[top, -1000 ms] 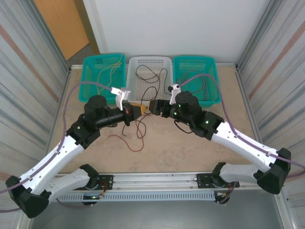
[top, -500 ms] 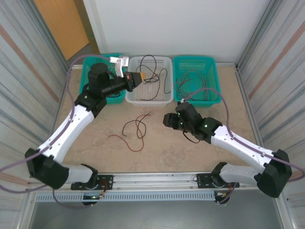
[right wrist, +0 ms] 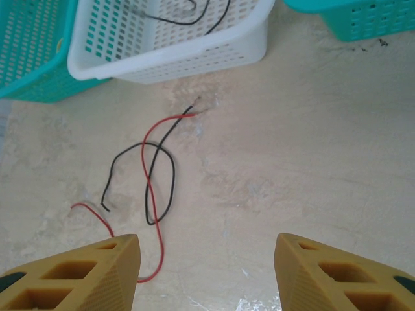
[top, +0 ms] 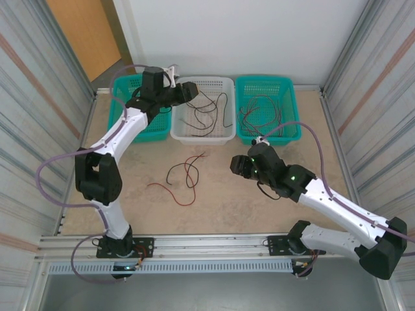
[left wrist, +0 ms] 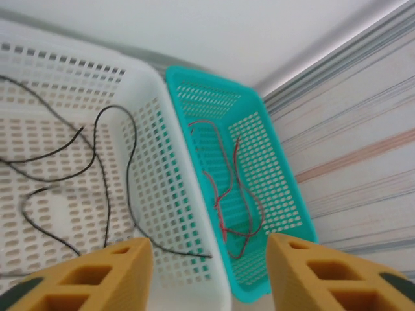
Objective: Untangle the cables
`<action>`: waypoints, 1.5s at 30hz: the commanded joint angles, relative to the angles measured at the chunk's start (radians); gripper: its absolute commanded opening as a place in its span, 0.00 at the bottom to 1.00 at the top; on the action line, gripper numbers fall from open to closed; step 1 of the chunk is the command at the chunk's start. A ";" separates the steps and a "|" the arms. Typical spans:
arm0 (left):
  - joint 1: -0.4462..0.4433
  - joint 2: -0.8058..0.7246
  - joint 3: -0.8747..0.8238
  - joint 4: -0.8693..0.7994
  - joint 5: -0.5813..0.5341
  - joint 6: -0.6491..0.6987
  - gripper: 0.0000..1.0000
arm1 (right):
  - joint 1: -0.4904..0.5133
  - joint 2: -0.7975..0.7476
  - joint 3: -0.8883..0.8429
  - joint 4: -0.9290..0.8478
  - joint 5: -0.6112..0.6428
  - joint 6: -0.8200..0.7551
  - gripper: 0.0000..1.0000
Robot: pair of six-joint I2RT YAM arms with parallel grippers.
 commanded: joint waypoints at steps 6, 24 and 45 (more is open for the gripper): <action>0.008 -0.244 -0.191 -0.089 -0.060 0.051 0.58 | 0.047 0.045 0.053 -0.032 0.051 -0.007 0.56; 0.002 -1.046 -0.930 -0.404 -0.195 0.083 0.44 | 0.118 0.599 0.282 0.048 -0.113 -0.032 0.44; 0.003 -1.041 -0.908 -0.390 -0.161 0.081 0.38 | 0.167 1.083 0.653 -0.240 -0.101 0.050 0.28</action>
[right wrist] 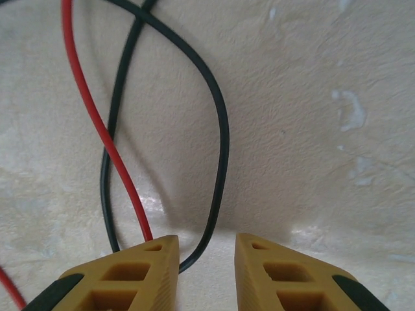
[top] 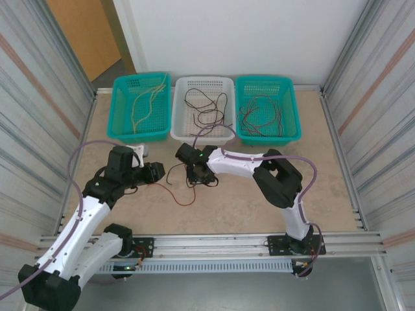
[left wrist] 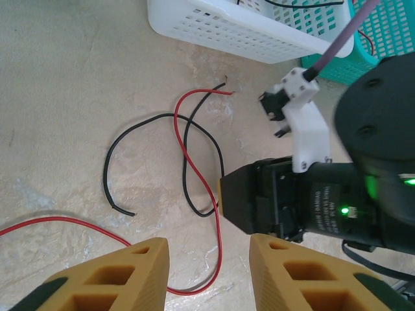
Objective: Untangle the cables
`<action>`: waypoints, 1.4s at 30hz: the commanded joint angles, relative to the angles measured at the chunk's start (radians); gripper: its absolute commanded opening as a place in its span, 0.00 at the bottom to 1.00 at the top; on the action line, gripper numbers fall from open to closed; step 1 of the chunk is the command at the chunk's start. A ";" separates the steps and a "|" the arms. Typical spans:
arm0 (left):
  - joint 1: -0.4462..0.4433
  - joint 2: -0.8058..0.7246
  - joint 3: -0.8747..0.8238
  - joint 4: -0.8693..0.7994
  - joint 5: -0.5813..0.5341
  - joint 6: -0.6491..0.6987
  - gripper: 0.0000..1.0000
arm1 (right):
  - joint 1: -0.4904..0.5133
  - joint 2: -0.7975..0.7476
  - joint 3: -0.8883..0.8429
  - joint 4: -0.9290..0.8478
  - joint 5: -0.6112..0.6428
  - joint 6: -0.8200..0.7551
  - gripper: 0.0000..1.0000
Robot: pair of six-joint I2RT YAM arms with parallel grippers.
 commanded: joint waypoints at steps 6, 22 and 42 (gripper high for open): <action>0.003 -0.016 0.035 -0.002 0.010 0.007 0.38 | 0.007 0.056 0.052 -0.110 0.019 0.037 0.24; 0.003 -0.014 0.048 -0.005 0.019 0.014 0.39 | 0.010 -0.231 -0.106 -0.090 0.226 -0.011 0.00; -0.101 0.057 0.082 0.257 0.200 -0.004 0.69 | 0.165 -0.706 -0.192 0.044 0.485 -0.301 0.00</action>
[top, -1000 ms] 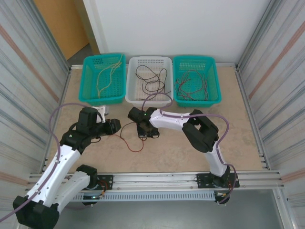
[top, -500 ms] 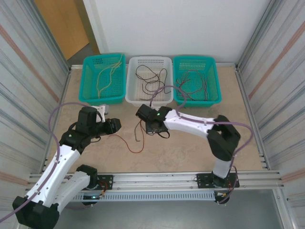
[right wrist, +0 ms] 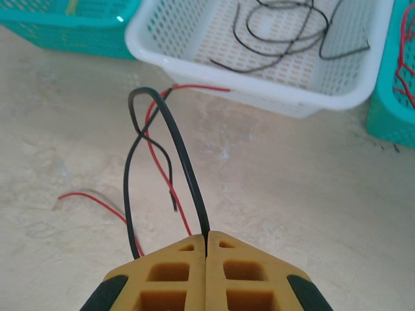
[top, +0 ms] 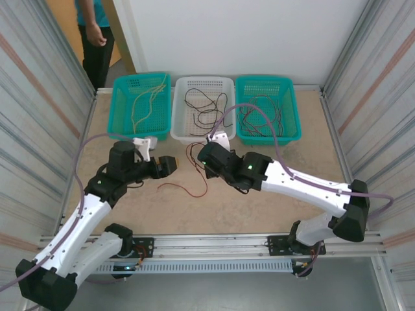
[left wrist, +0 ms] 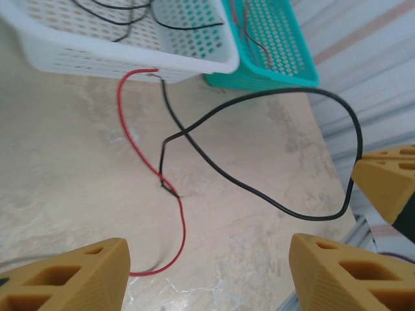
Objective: Untangle the cables
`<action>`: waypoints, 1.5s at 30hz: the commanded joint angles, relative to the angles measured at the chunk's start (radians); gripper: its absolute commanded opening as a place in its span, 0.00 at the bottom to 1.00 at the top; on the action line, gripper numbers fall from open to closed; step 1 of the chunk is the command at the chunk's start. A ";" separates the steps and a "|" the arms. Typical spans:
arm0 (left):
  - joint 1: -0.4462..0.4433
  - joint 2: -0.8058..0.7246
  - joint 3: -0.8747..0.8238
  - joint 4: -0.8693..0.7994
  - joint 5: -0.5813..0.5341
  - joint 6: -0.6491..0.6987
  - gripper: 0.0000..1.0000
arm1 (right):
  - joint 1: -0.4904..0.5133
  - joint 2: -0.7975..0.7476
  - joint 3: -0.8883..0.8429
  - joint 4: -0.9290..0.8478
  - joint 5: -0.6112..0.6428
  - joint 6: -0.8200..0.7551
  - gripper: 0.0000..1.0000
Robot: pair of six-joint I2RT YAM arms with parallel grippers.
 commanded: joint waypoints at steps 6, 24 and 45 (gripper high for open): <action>-0.038 0.095 0.107 0.052 -0.020 0.068 0.69 | 0.056 -0.053 -0.008 0.085 0.058 -0.114 0.00; -0.038 0.203 0.170 0.142 -0.062 0.093 0.12 | 0.114 -0.060 0.012 0.087 0.110 -0.149 0.00; -0.038 0.154 0.243 0.138 0.030 0.035 0.00 | 0.065 -0.050 0.045 0.028 0.137 -0.076 0.72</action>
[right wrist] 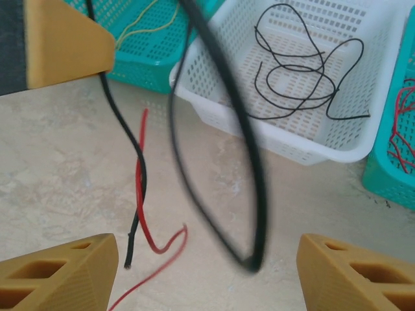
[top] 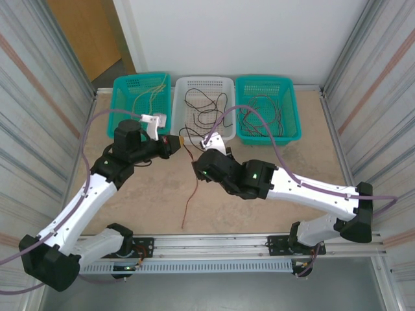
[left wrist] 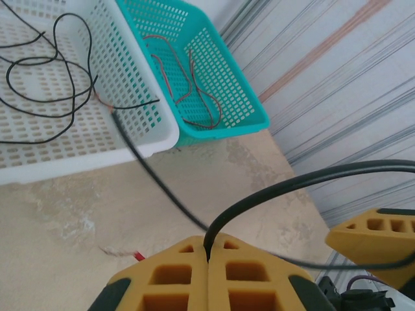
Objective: Untangle the cables
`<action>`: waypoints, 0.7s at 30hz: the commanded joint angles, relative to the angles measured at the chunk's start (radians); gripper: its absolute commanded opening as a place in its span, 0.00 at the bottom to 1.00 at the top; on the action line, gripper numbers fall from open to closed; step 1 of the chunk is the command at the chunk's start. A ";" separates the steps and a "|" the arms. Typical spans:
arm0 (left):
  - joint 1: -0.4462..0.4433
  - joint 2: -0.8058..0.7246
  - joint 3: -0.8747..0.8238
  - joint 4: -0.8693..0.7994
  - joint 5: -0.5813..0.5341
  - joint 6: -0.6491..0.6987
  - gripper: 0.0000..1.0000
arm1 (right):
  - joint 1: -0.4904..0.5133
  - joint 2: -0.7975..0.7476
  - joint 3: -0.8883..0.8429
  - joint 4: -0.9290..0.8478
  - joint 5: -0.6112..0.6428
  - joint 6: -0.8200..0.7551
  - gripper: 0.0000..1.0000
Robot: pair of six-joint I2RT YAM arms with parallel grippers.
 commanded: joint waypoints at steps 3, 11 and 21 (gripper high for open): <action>0.002 -0.041 0.020 0.020 0.020 -0.049 0.00 | -0.039 -0.055 0.000 0.013 0.035 0.053 0.72; 0.006 -0.038 -0.041 0.197 0.090 -0.245 0.00 | -0.189 -0.240 -0.236 0.376 -0.267 0.114 0.67; 0.012 -0.071 -0.031 0.226 0.067 -0.311 0.00 | -0.202 -0.174 -0.277 0.456 -0.435 0.119 0.72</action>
